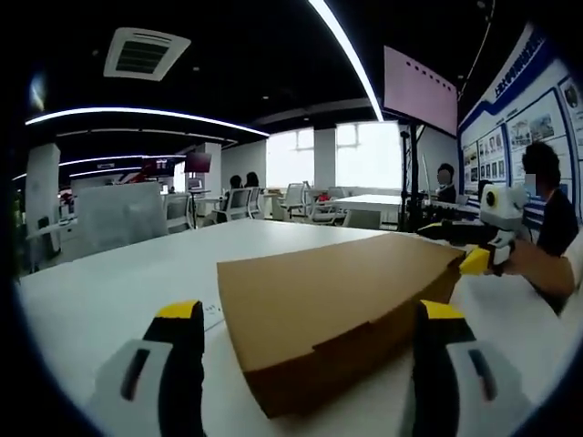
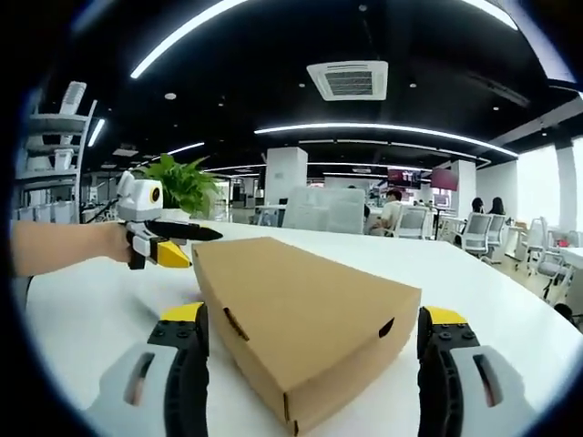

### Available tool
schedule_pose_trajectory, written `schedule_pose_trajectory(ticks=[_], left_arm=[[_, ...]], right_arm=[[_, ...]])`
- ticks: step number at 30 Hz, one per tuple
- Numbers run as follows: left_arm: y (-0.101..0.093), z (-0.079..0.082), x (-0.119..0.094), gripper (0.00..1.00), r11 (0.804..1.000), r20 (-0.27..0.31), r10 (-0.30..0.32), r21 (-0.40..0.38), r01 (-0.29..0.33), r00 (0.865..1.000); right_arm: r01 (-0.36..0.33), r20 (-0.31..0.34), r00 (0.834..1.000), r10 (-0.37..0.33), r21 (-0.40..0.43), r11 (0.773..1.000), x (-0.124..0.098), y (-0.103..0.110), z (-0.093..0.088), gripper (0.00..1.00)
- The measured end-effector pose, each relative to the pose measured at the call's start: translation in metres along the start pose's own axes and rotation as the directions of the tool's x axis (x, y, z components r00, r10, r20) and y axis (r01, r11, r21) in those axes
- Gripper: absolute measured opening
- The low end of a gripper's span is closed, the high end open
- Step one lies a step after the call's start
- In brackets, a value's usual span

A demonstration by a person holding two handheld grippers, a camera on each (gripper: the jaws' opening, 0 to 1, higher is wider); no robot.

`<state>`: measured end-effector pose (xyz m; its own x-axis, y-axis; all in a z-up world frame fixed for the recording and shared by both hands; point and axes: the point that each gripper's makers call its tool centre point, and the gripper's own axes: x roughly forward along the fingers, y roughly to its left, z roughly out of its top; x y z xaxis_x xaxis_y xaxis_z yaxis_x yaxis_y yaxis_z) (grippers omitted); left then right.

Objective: Operate the shoe box by opening the lid, removing the specified soft item, and placing it in the target area until the item is outside and the box remains undamaged.

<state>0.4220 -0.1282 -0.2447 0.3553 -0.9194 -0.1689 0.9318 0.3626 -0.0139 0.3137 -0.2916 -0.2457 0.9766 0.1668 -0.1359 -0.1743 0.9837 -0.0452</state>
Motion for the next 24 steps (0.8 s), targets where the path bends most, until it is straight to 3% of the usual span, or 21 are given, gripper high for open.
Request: schedule_pose_trajectory(ticks=[16, 21, 24], left_arm=[[0.011, -0.008, 0.001, 0.97, 1.0, -0.019, 0.005, 0.019, -0.005, 1.0], [0.006, -0.018, 0.004, 0.95, 1.0, -0.079, -0.011, 0.002, 0.011, 0.997], [0.007, -0.015, 0.005, 0.93, 1.0, -0.059, -0.019, 0.012, 0.02, 0.998]], right_arm=[[0.019, -0.026, 0.999, -0.019, 0.006, 1.0, 0.007, -0.002, -0.011, 0.97], [0.014, -0.02, 1.0, -0.014, 0.023, 1.0, 0.011, -0.002, -0.01, 0.97], [0.011, -0.023, 1.0, -0.01, 0.036, 0.999, 0.012, -0.001, -0.01, 0.96]])
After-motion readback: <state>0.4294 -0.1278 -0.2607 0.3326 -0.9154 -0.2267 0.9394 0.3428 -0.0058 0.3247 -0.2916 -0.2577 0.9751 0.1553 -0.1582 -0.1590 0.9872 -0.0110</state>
